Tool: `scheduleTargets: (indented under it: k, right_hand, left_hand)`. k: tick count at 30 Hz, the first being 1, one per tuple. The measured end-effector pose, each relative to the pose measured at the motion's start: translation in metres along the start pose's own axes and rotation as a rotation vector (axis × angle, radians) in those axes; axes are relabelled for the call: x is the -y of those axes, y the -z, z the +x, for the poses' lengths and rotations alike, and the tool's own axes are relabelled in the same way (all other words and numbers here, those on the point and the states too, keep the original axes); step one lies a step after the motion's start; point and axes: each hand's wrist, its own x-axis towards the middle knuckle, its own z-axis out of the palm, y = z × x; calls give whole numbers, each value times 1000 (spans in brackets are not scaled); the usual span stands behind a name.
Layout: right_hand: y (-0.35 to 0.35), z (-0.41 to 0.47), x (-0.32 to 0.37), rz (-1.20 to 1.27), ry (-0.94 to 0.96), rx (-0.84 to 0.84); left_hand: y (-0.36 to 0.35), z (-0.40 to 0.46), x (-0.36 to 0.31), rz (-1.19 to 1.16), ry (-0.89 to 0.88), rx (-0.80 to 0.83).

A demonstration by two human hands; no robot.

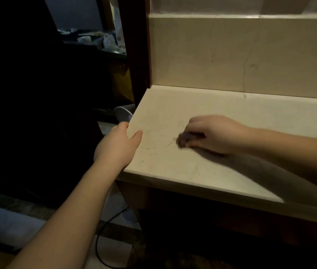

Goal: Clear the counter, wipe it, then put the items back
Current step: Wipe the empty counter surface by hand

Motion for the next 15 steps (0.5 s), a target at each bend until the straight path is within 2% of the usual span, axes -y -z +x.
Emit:
scheduleTargets:
  k: [2,4,6,8,10,11,13,15]
  right_hand:
    - [-4,-24,28,102,172,33]
    - [-8,-34,35,95,227,44]
    - [-7,-24,23,51,137,13]
    - [-5,0,-7,-26,-42,-35]
    - [1,24,-37,-102,-239,-10]
    - [2,31,-45,-129,-280,-5]
    - [-2,34,-41,-139,-262,-10]
    - [-9,18,-21,-80,-104,-51]
  left_hand:
    - [-1,1,1,-8,-1,-4]
    - [-1,1,1,-9,-6,-11]
    - [-2,1,2,-2,-10,-17]
    - [-3,0,2,12,-12,-23]
    - [-3,-1,1,29,-15,-28]
    - [-2,-1,0,35,-13,-29]
    - [0,-2,-1,41,-4,-27]
    - [2,-3,-1,32,-2,-12]
